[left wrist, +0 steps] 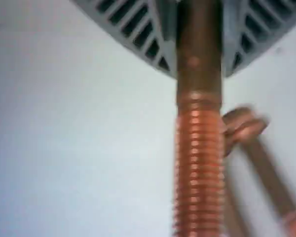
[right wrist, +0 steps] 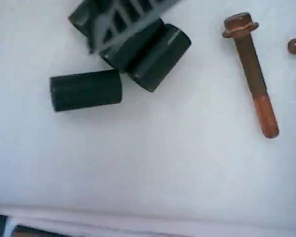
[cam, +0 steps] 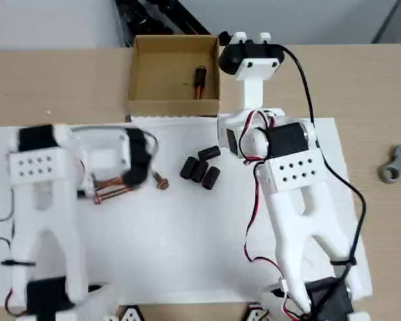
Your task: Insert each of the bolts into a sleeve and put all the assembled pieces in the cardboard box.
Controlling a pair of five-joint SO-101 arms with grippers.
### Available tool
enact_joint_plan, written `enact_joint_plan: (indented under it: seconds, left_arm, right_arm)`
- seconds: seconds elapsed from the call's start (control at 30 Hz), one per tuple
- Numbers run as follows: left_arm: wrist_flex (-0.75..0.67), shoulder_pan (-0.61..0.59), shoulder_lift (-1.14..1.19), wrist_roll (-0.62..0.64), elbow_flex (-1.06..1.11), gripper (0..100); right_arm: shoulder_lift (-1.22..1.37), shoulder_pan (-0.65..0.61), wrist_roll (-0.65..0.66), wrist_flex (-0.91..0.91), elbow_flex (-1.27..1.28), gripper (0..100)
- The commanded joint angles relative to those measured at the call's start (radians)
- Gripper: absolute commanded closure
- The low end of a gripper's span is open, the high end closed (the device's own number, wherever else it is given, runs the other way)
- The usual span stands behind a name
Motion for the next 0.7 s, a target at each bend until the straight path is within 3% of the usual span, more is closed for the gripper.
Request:
enact_joint_plan:
  seconds: [0.0,0.23,0.47,0.67]
  left_arm:
    - [0.015,0.046,-0.058,-0.094,0.048,99]
    - [-0.040,0.054,0.080,-0.219,0.051,99]
    - [-0.196,0.054,0.181,-0.216,0.050,92]
    - [-0.219,0.064,0.184,-0.046,0.007,89]
  right_arm:
    - [-0.041,0.028,-0.009,-0.042,0.017,86.9]
    - [-0.041,0.042,-0.075,-0.053,0.051,87.0]
    - [-0.041,0.042,-0.074,-0.053,0.051,87.0]
    - [-0.041,0.042,-0.072,-0.053,0.051,87.0]
